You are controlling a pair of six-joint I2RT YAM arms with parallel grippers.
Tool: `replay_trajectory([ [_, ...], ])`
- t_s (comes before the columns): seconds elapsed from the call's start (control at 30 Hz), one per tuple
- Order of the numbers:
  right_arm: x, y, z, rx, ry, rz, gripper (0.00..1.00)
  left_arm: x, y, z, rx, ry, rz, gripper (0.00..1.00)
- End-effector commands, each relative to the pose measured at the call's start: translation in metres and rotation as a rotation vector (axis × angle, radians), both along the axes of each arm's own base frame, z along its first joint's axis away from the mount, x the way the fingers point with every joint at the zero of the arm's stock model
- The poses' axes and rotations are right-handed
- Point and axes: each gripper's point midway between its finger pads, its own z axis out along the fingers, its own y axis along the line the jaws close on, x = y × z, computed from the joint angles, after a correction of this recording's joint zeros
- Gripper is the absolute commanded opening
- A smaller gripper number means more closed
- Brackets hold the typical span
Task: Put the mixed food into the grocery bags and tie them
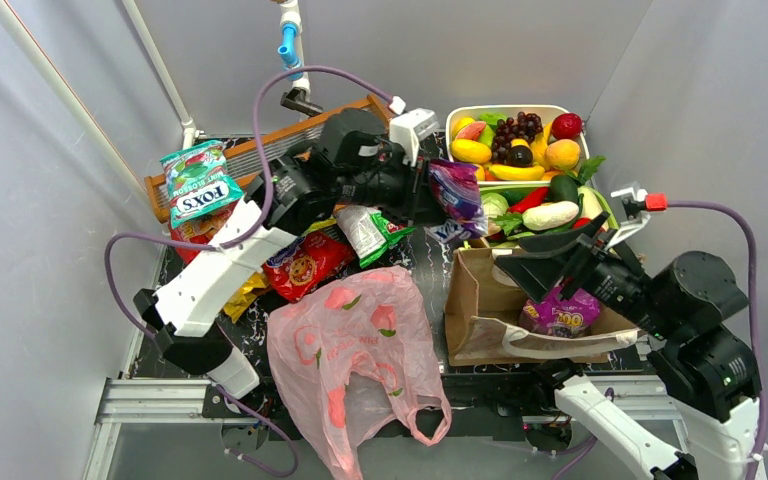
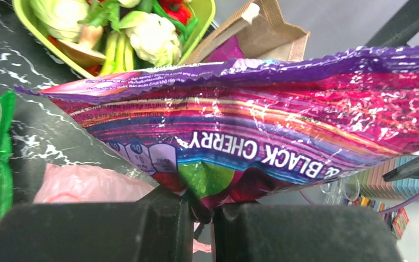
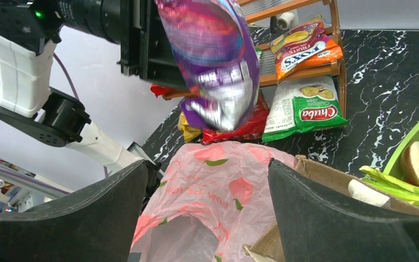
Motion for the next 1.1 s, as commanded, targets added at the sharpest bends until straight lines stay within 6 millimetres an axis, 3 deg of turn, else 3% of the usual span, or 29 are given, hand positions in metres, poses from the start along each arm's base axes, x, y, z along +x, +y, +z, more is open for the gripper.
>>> replay_trajectory([
  [0.0,0.009,0.004,0.023,0.005,-0.117,0.004,0.89,-0.014,-0.02,0.014,-0.072,-0.013,-0.038,0.0],
  [0.23,0.026,0.014,0.018,-0.011,-0.1,0.007,0.86,-0.027,-0.034,0.017,-0.113,0.013,-0.085,0.0],
  [0.47,0.035,0.016,0.01,-0.03,-0.084,-0.01,0.69,-0.039,-0.039,0.014,-0.138,0.023,-0.156,0.0],
  [0.57,0.036,0.018,0.006,-0.037,-0.072,-0.006,0.54,-0.046,-0.039,0.019,-0.171,0.019,-0.191,0.0],
  [0.77,0.038,0.016,0.001,-0.04,-0.055,-0.025,0.05,-0.05,-0.036,0.017,-0.184,0.013,-0.205,0.0],
  [0.83,0.038,0.014,0.0,-0.04,-0.048,-0.035,0.01,-0.05,-0.037,0.016,-0.187,0.016,-0.206,0.0],
  [0.87,0.037,0.012,0.0,-0.039,-0.047,-0.041,0.01,-0.049,-0.037,0.015,-0.187,0.015,-0.197,0.03],
  [0.9,0.036,0.009,0.001,-0.038,-0.052,-0.05,0.01,-0.046,-0.035,0.016,-0.185,0.009,-0.177,0.17],
  [0.93,0.034,0.004,0.005,-0.039,-0.057,-0.072,0.01,-0.04,-0.033,0.014,-0.18,-0.004,-0.14,0.49],
  [0.97,0.031,-0.001,0.007,-0.042,-0.055,-0.09,0.01,-0.037,-0.032,0.013,-0.174,-0.009,-0.116,0.66],
  [1.07,0.021,-0.019,0.014,-0.048,-0.056,-0.15,0.01,-0.03,-0.026,-0.001,-0.126,-0.001,-0.061,0.98],
])
